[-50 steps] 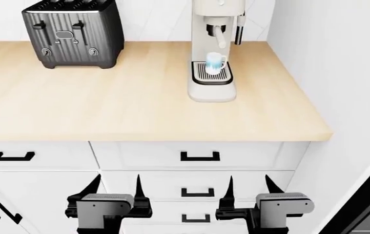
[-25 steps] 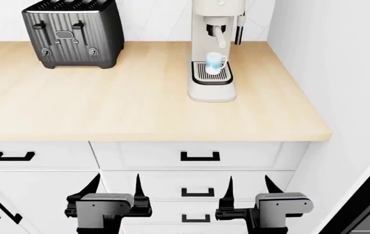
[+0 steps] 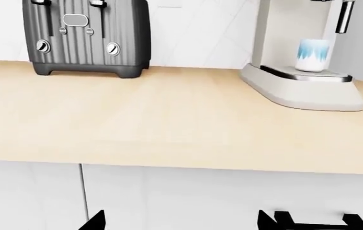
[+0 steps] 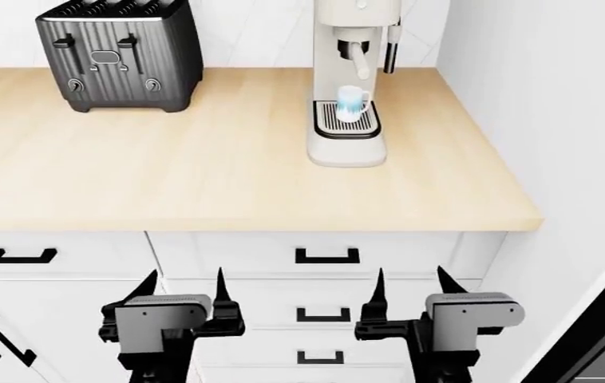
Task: Press the button on the coffee machine to serve coffee.
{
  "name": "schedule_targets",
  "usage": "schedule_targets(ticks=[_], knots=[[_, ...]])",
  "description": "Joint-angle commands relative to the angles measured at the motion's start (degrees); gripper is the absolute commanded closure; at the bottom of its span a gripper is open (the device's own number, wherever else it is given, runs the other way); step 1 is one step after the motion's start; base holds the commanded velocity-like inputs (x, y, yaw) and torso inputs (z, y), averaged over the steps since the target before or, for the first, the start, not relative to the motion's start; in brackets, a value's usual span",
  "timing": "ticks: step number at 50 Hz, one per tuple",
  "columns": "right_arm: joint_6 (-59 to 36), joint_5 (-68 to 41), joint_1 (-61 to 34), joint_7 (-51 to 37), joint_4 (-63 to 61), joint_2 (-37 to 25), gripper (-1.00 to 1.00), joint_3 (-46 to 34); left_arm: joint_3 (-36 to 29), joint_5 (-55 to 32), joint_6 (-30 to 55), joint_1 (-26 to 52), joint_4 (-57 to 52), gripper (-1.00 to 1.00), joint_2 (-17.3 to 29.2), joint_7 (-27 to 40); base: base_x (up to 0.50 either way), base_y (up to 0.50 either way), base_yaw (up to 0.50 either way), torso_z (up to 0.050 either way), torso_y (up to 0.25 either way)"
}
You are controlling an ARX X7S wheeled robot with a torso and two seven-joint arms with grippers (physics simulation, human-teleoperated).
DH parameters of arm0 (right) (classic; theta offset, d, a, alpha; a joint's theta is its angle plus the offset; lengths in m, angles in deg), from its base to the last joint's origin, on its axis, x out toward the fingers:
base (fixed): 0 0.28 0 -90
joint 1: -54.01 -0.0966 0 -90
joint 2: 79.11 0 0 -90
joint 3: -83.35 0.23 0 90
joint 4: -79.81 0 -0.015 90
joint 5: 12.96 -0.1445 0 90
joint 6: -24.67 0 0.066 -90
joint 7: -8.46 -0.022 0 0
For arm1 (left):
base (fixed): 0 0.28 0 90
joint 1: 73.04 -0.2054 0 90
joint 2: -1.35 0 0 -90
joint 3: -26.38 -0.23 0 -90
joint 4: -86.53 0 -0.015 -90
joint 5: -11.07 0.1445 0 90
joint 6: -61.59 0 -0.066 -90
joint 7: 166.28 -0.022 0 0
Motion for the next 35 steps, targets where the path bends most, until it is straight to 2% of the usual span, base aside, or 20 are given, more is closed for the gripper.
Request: schedule_targets(ticks=[1,6,8,11,21,30,35], knots=[[-14.22,-3.57,-4.28,-0.01,-13.31,-3.06,-1.00,0.73,0.91,-3.97,13.02,3.27,-11.61,-1.00,2.10,1.96,0.00,0.00,0.00,0.000,0.000],[-23.16,-6.39,-8.03,-1.19,-21.63,-4.43,-1.00,2.64,1.63,-7.56,22.84,7.18,-18.94,-1.00,3.15,3.43,0.00,0.00,0.00,0.000,0.000],[-27.34,-6.67,-10.24,-3.19,-24.78,-5.03,-1.00,4.33,2.75,-10.56,31.20,10.25,-21.19,-1.00,3.55,5.02,0.00,0.00,0.00,0.000,0.000],[-33.67,-8.80,-13.61,-3.09,-27.61,-6.39,-1.00,5.37,2.70,-11.64,35.88,13.10,-23.87,-1.00,4.17,6.16,0.00,0.00,0.00,0.000,0.000],[-44.98,-12.05,-20.35,-3.56,-33.59,-8.99,-1.00,6.78,5.90,-16.86,43.63,19.58,-27.18,-1.00,5.29,6.47,0.00,0.00,0.00,0.000,0.000],[-49.71,-14.27,-21.90,-4.02,-36.08,-10.04,-1.00,9.90,5.50,-17.69,46.16,22.45,-26.78,-1.00,5.76,6.83,0.00,0.00,0.00,0.000,0.000],[-55.69,-16.99,-25.49,-4.03,-38.72,-11.20,-1.00,13.31,6.43,-19.09,48.36,24.04,-27.25,-1.00,6.51,6.79,0.00,0.00,0.00,0.000,0.000]])
